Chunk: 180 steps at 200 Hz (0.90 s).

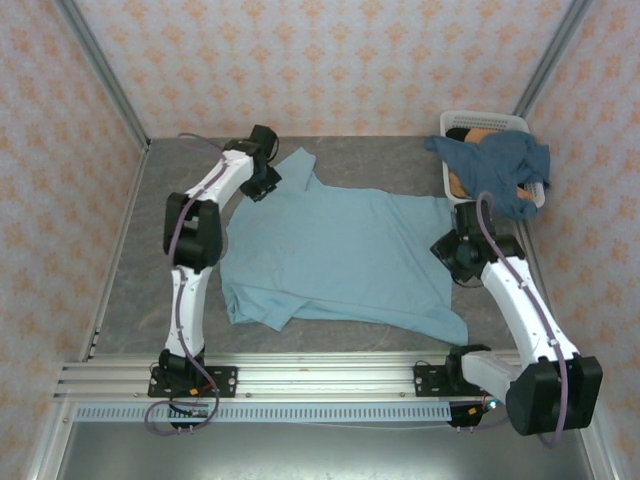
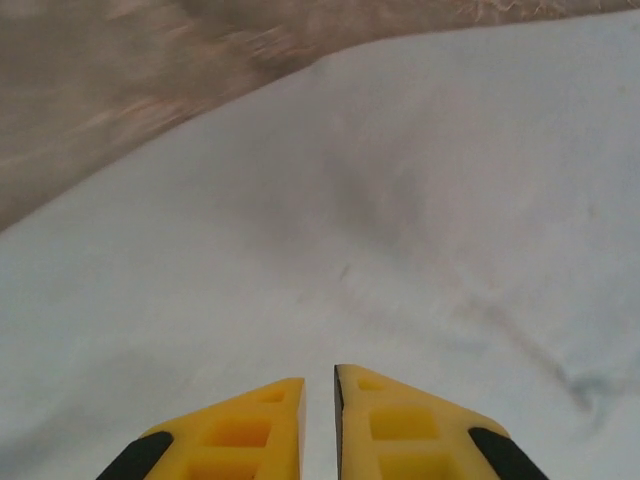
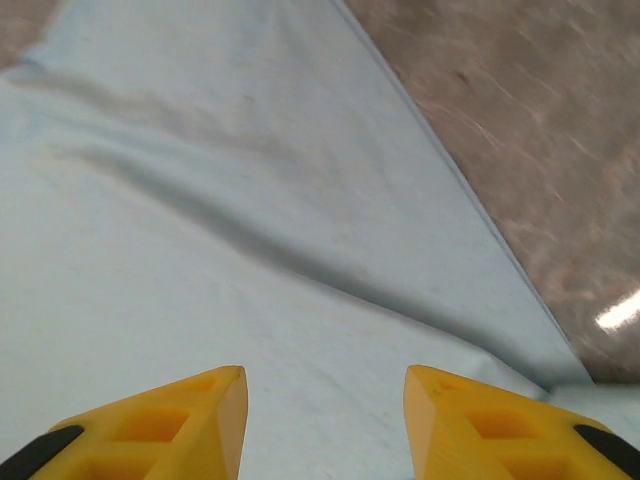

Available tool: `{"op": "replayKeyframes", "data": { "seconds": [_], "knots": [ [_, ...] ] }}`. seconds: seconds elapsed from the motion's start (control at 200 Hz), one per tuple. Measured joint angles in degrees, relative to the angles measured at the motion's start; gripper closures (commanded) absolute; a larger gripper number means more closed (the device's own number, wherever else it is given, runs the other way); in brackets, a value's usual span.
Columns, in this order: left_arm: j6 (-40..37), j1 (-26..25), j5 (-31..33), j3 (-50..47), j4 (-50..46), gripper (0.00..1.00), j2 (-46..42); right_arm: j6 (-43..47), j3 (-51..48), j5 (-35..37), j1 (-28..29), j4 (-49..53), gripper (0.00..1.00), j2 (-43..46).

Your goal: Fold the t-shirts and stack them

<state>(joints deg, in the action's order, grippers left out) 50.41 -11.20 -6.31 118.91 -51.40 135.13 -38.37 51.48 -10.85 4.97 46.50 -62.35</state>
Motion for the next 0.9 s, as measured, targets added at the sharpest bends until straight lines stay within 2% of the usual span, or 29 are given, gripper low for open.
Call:
{"op": "replayKeyframes", "data": {
  "seconds": [0.055, 0.1, 0.195, 0.325, 0.415, 0.53, 0.691, 0.816, 0.901],
  "knots": [
    [-0.2, 0.2, -0.5, 5.3, -1.0, 0.84, 5.2, 1.1, 1.3, -0.3, 0.0, -1.0, 0.54, -1.2],
    [-0.3, 0.4, -0.5, 8.3, -1.9, 0.89, 8.4, 1.7, 2.0, -0.8, 0.1, -1.8, 0.54, -2.2],
    [0.1, 1.1, 0.0, 9.6, -3.0, 0.96, 8.1, 2.6, 2.9, -1.7, 0.3, -3.1, 0.54, -4.7],
    [2.1, 4.7, 0.1, -2.3, -0.2, 0.96, 2.1, 3.3, 4.7, -2.4, 1.4, -4.0, 0.54, -9.5],
    [2.6, 9.1, -0.2, -12.1, 1.4, 0.96, -3.5, 3.6, 6.9, -2.7, 2.9, -4.6, 0.54, -13.9],
    [2.6, 14.0, -0.2, -19.4, 2.8, 0.96, -7.8, 3.9, 11.0, -2.7, 5.4, -5.6, 0.54, -21.0],
    [2.6, 16.9, 1.4, -22.0, 2.5, 0.96, -9.9, 4.4, 19.6, -2.5, 8.8, -6.4, 0.54, -32.9],
    [2.7, 16.7, 3.3, -22.0, 1.2, 0.91, -11.2, 5.2, 27.3, -2.1, 9.9, -6.9, 0.54, -41.6],
    [2.6, 16.1, 3.1, -20.0, 1.0, 0.83, -12.0, 6.2, 32.7, -1.4, 9.9, -7.1, 0.54, -46.5]
  ]
}}
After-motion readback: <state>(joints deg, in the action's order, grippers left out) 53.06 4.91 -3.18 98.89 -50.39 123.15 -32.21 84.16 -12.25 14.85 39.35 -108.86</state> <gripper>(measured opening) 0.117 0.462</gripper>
